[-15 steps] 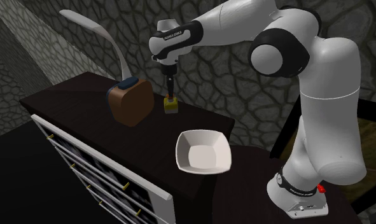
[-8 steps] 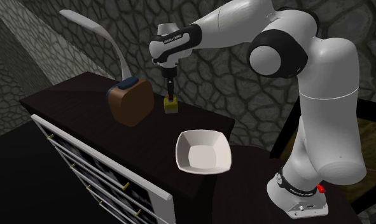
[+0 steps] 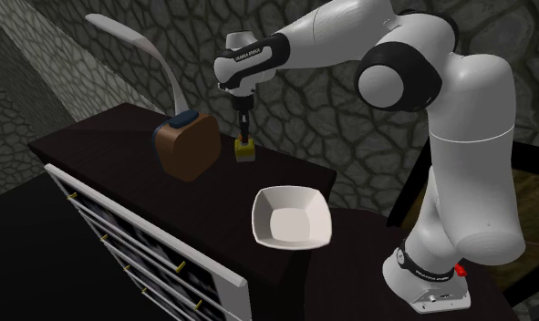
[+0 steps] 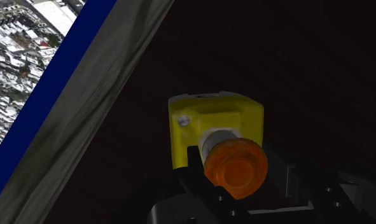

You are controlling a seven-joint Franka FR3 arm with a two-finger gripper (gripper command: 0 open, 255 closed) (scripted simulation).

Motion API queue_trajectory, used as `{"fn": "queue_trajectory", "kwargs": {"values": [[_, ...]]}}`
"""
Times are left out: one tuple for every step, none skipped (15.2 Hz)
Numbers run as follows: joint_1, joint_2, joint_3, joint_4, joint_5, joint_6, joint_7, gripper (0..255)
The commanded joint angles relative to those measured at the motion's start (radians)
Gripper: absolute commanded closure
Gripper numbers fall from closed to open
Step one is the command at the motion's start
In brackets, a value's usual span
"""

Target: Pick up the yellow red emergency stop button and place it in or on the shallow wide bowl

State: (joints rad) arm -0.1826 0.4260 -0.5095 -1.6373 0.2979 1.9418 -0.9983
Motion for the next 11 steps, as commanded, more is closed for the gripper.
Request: {"fn": "queue_trajectory", "kwargs": {"values": [[0.000,0.003,0.001,-0.002,0.000,0.000,0.000,255],[0.001,0.002,0.001,-0.003,0.000,0.001,0.001,255],[0.001,0.001,0.001,-0.004,-0.001,0.001,0.001,255],[0.000,0.003,0.001,-0.003,0.001,0.002,-0.001,255],[0.001,-0.001,-0.001,0.004,-0.003,-0.009,0.002,255],[0.001,-0.006,-0.002,0.011,-0.006,-0.020,0.005,255],[0.001,-0.010,-0.003,0.020,-0.008,-0.032,0.007,255],[0.001,-0.014,-0.004,0.028,-0.011,-0.043,0.009,255],[0.001,-0.017,-0.006,0.036,-0.014,-0.055,0.012,255],[0.001,-0.021,-0.007,0.045,-0.016,-0.066,0.014,255],[0.001,-0.024,-0.008,0.054,-0.018,-0.078,0.016,255]]}}
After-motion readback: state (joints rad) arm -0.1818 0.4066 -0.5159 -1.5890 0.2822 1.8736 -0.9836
